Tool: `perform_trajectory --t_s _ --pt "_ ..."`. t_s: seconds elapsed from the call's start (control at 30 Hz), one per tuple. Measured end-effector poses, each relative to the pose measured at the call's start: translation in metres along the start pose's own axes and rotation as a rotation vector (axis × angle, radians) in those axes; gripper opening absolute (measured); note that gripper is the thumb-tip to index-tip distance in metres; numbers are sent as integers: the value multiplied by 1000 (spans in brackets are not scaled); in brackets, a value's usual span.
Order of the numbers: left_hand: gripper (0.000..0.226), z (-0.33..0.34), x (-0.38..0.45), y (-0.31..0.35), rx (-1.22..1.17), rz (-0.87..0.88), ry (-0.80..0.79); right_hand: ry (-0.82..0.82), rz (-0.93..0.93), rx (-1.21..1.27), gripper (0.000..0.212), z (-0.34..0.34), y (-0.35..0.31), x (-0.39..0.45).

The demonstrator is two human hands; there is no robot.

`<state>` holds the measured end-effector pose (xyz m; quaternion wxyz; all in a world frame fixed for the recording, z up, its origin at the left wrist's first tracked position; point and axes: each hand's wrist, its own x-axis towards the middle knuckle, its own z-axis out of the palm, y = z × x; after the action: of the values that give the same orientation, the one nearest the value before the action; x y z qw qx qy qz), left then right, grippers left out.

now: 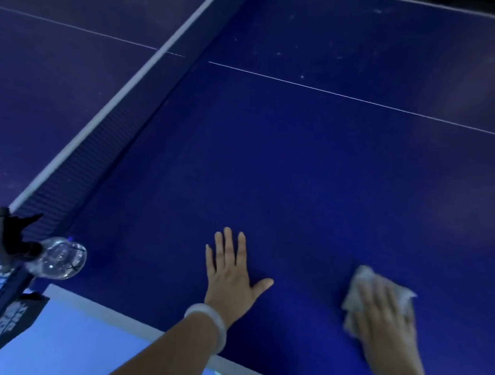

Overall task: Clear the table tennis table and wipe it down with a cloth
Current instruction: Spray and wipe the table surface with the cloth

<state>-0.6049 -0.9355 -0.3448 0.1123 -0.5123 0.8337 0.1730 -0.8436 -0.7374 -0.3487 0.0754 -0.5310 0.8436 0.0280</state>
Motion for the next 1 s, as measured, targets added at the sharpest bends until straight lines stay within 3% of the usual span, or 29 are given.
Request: perform_trajectory --t_s 0.07,0.13,0.2,0.27,0.33,0.37,0.43,0.57,0.67,0.83,1.0 --pt "112 0 1 3 16 -25 -13 -24 548 179 56 -7 21 0" --pt "113 -2 2 5 16 -38 -33 36 818 284 58 -14 4 8" --pt "114 -5 4 6 4 -51 -52 31 723 221 60 -17 -35 15" --pt "113 -6 5 6 0 -59 -66 -41 350 106 70 -8 -76 7" --pt "113 -6 5 7 1 -63 -74 -145 -115 -15 67 2 -94 -20" --pt "114 -7 6 8 2 -63 -75 -117 -243 -32 64 7 -87 -35" --pt "115 -8 7 8 -2 -70 -85 -64 -214 -3 64 9 -55 -61" --pt "103 -8 2 25 -43 -94 -40 -17 215 100 54 7 36 -105" --pt "89 2 -18 77 -53 34 84 -50 419 167 56 1 70 -121" --pt "81 31 -39 206 -90 319 72 -8 472 131 62 0 73 -118" --pt "75 65 -51 296 -55 336 56 -21 251 124 55 10 105 -141"
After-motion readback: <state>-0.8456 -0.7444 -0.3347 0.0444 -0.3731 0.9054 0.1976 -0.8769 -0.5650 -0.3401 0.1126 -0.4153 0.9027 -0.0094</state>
